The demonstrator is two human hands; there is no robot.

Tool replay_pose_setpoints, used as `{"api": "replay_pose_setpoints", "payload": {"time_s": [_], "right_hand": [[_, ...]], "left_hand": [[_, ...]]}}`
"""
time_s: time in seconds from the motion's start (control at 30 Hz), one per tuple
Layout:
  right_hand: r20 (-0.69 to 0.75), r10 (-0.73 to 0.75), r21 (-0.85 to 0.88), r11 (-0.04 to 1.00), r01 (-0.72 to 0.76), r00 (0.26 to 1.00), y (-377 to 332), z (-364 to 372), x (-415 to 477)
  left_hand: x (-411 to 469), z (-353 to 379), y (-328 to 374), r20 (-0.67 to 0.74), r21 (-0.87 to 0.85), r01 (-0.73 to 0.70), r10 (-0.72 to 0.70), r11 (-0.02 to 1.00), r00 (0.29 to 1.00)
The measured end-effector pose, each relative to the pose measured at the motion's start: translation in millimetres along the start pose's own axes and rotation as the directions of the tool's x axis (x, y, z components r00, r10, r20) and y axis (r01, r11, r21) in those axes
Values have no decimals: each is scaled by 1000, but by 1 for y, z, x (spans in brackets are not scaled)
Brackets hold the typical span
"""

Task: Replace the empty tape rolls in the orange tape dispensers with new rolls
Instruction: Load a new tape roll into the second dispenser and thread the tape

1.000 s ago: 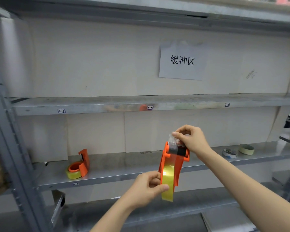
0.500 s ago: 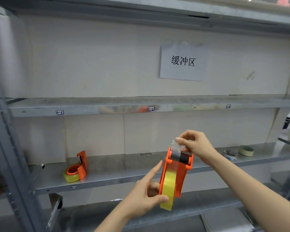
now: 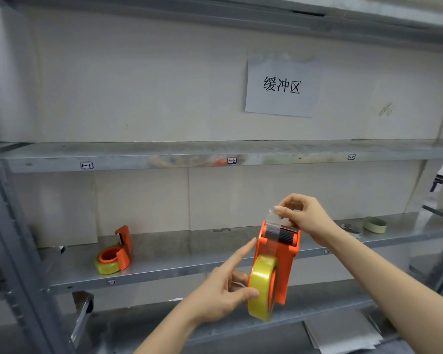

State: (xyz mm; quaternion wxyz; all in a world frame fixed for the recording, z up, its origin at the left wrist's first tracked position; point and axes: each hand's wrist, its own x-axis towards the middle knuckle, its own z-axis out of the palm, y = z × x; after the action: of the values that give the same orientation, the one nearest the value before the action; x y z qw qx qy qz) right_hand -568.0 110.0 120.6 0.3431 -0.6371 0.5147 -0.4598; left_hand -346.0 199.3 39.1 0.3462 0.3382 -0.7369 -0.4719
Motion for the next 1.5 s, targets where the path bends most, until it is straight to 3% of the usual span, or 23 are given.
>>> {"api": "replay_pose_setpoints", "payload": {"time_s": [0.23,0.4,0.57,0.7,0.9,1.0,1.1,1.17,1.23,1.37,1.5], "right_hand": [[77,109,-33,994,-107,991,10,-1,3],[211,207,-49,978,-201,955,11,-8,7],[297,298,-247,942,-228,907,18,-6,11],[378,345,-107,938,-330,859,31,0,8],[427,361,-79,928,-364,829,41,16,1],[295,287,-178,954,-243,911,44,20,2],[60,23,-259,966,-6,998,38,33,3],[114,-109,-308,941,140,987,30,49,-4],[253,-127,-352,911,214,959,25,72,-17],[419,-58,-357,907,223,906,30,120,-30],[451,-40,-211,966,150,892,44,162,-36]], "left_hand": [[1,-3,-3,-8,-26,-30,30,999,1000],[2,-8,-11,-3,5,-13,13,1000,1000],[2,-9,-16,-1,-80,-18,17,997,1000],[1,-17,-18,-3,-154,-45,45,987,999],[-2,-26,-28,-50,-253,-30,18,967,999],[-4,-35,-29,-132,-325,6,-52,946,990],[-3,-47,-30,-247,-389,32,-138,921,959],[-1,-56,-34,-325,-424,51,-205,904,923],[-1,-63,-42,-384,-458,78,-276,886,881],[-5,-74,-56,-424,-491,114,-351,864,835],[-12,-86,-68,-410,-510,139,-382,849,828]]}}
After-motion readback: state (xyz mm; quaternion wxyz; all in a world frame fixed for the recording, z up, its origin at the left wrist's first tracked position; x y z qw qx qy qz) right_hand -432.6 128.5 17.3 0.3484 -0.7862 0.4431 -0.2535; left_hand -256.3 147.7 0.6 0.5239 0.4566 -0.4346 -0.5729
